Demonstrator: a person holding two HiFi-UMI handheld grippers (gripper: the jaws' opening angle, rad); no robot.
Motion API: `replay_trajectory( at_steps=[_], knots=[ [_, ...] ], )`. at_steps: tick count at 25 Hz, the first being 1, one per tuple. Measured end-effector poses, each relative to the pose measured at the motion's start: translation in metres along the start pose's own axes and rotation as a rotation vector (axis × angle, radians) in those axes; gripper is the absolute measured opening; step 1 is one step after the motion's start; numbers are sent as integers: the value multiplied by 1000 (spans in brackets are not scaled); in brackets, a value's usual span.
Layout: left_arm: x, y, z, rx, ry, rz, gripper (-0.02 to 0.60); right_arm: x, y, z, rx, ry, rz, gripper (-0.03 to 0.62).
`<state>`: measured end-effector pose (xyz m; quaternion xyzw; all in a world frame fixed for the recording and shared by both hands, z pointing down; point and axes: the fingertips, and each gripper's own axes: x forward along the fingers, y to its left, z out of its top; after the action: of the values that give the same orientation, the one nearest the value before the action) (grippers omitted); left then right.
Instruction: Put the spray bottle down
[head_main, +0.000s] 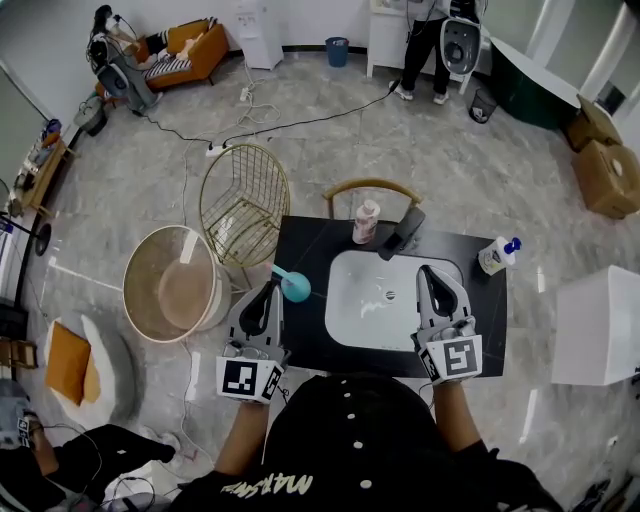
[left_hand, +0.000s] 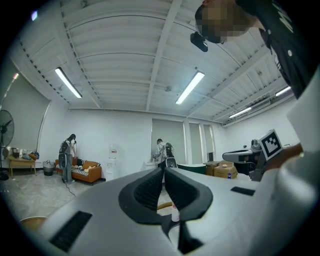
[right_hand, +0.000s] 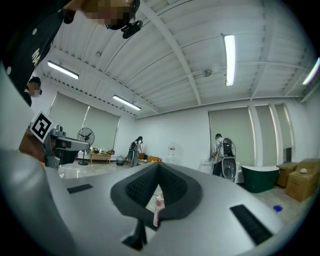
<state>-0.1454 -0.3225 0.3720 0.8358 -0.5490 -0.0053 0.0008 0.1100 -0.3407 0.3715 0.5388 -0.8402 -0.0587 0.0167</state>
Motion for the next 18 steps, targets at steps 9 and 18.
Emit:
replay_trajectory(
  at_steps=[9,18],
  knots=[
    [0,-3,0,0,2,-8,26,1,7,7,1,-11,26,-5],
    [-1,-7,4,4,6,-22,26,0,8,10,-8,-9,22,-5]
  ],
)
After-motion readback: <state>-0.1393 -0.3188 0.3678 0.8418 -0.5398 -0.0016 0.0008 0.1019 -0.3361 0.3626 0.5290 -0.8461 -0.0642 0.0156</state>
